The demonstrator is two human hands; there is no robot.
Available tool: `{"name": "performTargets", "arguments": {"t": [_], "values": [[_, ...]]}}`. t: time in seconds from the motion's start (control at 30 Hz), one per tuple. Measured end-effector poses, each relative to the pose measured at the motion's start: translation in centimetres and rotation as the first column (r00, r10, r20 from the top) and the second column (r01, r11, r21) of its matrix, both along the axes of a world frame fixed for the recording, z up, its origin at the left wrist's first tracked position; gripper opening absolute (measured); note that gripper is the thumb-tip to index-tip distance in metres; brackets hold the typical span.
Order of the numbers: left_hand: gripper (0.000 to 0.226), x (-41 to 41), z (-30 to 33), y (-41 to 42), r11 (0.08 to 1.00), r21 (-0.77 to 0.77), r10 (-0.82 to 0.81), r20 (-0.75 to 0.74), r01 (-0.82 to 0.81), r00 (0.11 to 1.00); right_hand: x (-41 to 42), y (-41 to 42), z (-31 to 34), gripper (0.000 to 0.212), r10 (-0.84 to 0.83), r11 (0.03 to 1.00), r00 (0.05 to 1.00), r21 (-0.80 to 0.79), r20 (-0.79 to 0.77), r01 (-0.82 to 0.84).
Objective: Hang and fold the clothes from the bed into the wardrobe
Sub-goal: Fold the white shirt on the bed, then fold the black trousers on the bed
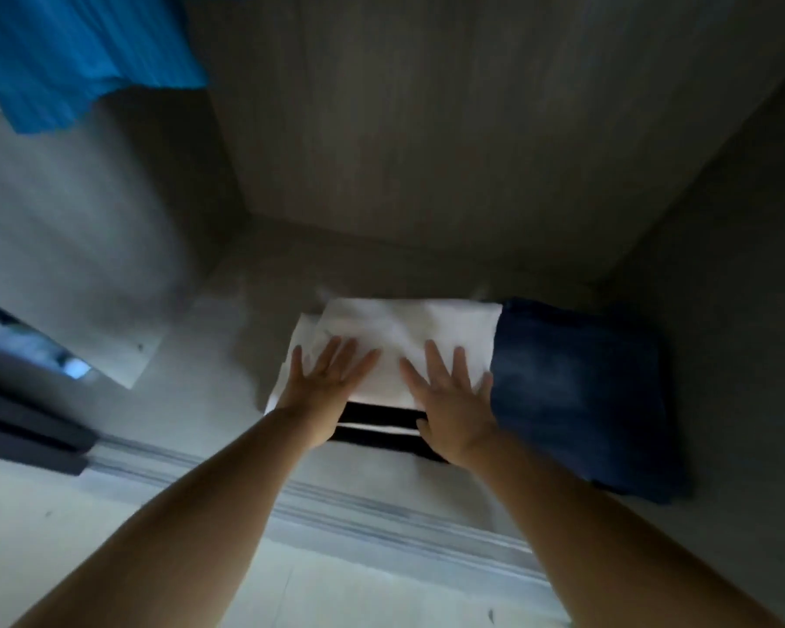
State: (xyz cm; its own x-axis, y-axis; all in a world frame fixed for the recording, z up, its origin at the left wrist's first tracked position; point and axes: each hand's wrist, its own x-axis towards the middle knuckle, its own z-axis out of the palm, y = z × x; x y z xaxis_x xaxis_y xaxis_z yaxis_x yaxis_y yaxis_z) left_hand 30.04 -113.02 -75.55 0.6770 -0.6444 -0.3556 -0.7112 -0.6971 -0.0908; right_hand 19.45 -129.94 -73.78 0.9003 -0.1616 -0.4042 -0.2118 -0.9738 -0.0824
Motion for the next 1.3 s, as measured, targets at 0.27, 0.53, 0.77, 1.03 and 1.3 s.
{"name": "performTargets", "arguments": {"t": [0.27, 0.53, 0.77, 1.03, 1.3], "values": [[0.075, -10.7, 11.2, 2.8, 0.999, 0.024, -0.039, -0.14, 0.043, 0.989, -8.0, 6.0, 10.5, 0.077, 0.013, 0.999, 0.985, -0.046, -0.17, -0.022], [0.071, -20.5, 26.4, 6.8, 0.988, 0.065, -0.115, -0.309, 0.142, 0.944, -18.3, 9.9, 25.4, 0.067, -0.052, 0.996, 0.96, 0.052, -0.275, 0.069], [0.07, -25.6, 39.4, 5.3, 0.955, -0.005, -0.28, -0.338, 0.296, 0.899, -26.0, 9.8, 37.1, 0.067, -0.234, 0.971, 0.935, -0.011, -0.266, 0.24], [0.071, -32.7, 48.8, 1.4, 0.843, 0.006, -0.52, -0.244, 0.538, 0.818, -37.0, 7.4, 47.4, 0.071, -0.447, 0.888, 0.87, 0.01, -0.209, 0.459], [0.069, -50.8, 55.3, -5.9, 0.677, -0.027, -0.729, -0.16, 0.735, 0.666, -59.2, 4.7, 53.6, 0.071, -0.68, 0.733, 0.721, -0.082, -0.132, 0.676]]}}
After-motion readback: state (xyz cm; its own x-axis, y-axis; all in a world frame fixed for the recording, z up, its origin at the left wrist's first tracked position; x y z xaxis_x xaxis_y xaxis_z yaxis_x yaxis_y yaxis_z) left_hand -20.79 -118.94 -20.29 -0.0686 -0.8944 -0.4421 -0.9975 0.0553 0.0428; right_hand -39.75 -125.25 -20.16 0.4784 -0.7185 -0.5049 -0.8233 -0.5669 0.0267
